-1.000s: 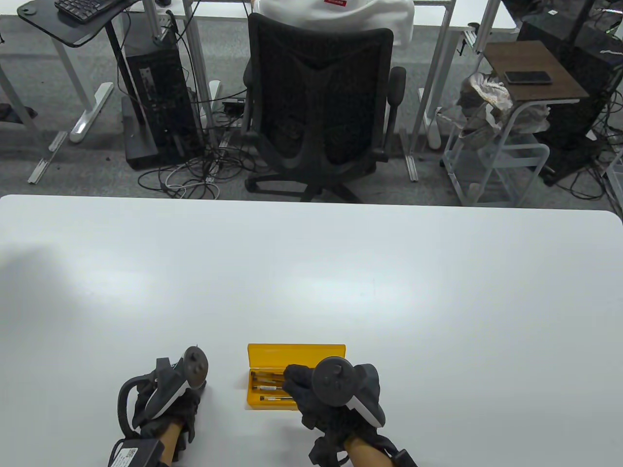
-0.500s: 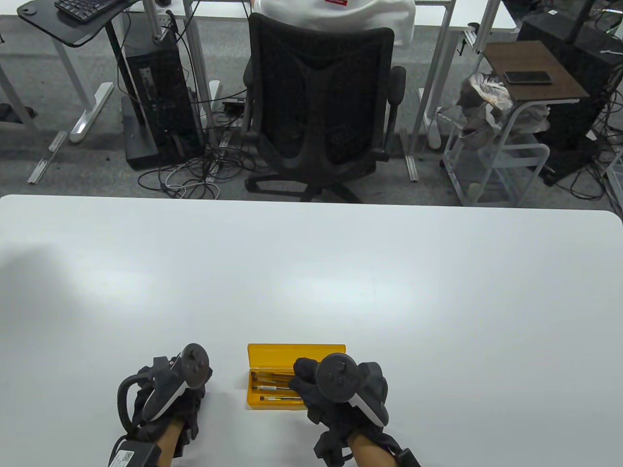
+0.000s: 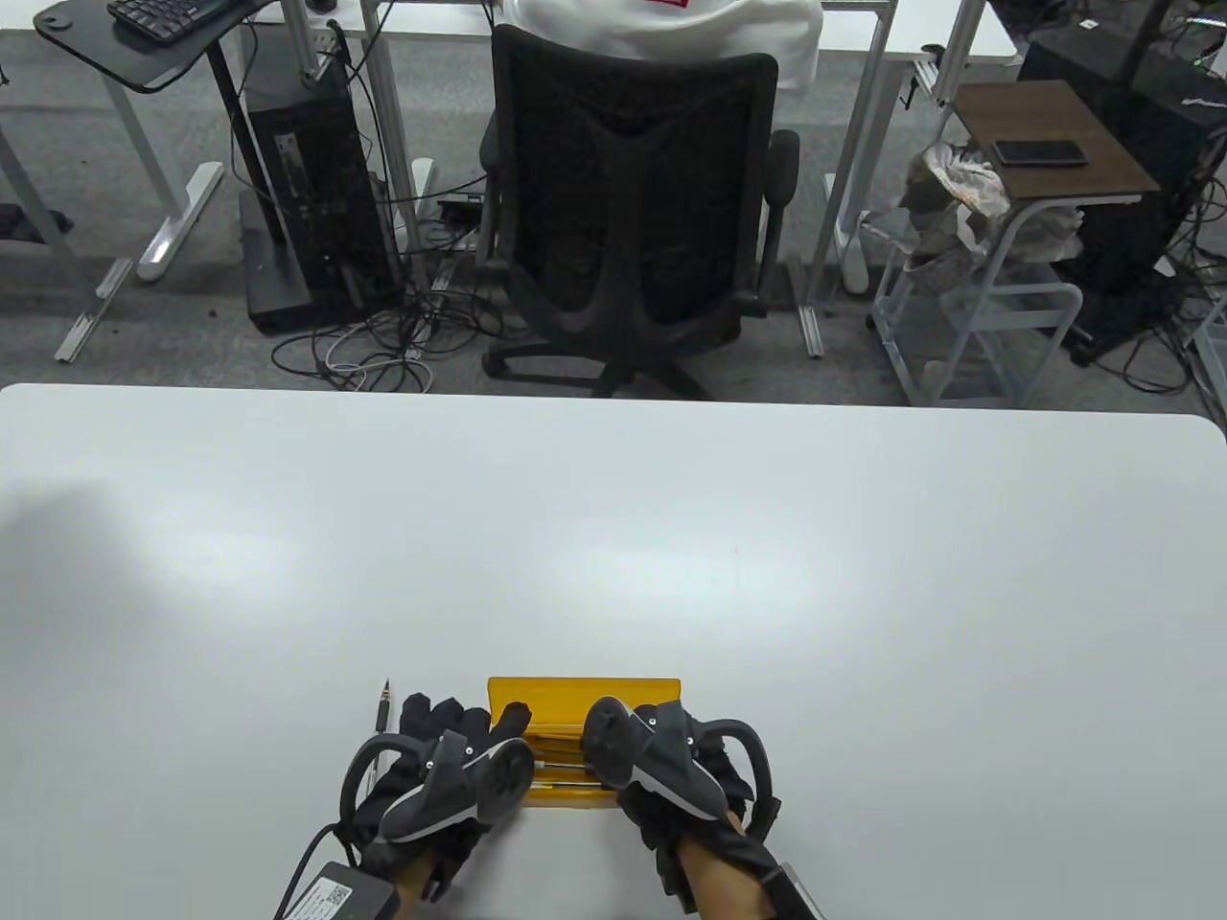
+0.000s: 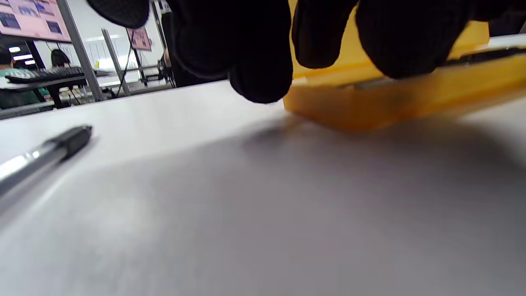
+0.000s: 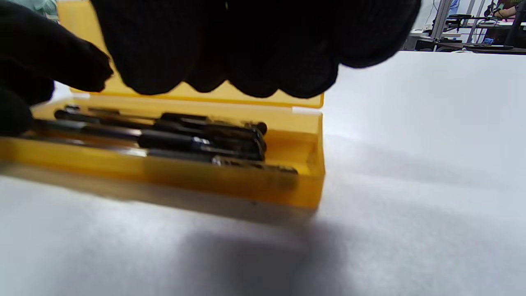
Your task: Cap pen on the opposite end
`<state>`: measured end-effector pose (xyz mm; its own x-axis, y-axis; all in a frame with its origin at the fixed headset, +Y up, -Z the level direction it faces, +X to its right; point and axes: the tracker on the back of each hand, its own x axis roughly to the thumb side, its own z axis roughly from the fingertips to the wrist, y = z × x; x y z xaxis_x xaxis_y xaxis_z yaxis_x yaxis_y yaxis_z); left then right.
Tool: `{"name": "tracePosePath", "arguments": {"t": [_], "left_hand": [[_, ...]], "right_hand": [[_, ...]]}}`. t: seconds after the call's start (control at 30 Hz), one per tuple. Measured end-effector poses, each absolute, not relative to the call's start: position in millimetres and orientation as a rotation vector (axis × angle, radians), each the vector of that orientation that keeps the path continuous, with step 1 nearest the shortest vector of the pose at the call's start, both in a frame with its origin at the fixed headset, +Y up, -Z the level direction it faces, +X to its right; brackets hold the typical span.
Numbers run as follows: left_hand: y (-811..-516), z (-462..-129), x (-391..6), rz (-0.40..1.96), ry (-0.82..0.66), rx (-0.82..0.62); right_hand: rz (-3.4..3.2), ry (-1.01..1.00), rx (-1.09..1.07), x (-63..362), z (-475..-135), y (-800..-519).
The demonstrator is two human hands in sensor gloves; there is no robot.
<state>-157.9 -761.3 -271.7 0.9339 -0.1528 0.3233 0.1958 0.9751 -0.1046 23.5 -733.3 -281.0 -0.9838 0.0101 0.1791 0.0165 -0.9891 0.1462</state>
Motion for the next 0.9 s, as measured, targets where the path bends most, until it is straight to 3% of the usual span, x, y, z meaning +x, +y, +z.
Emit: {"name": "tracePosePath", "arguments": {"t": [0.27,0.4,0.6,0.77,0.9], "left_hand": [[-765,-275,-162,-0.076,-0.281,-0.219],[-766,-276,-162,-0.074,-0.276,-0.221],[-766,-276,-163,-0.063,-0.268,-0.221],[-766,-276,-164,-0.069,-0.26,-0.22],[-766,-277,-165,-0.054,-0.258,-0.223]], "right_hand": [[-2.899,-0.305,-0.389,7,-278,-758],[-2.935,-0.345,-0.377,11,-277,-758],[-2.922,-0.178,-0.453,7,-272,-759],[-2.894,-0.288,-0.503,4,-271,-755],[-2.813,-0.057,-0.522,0,-265,-761]]}}
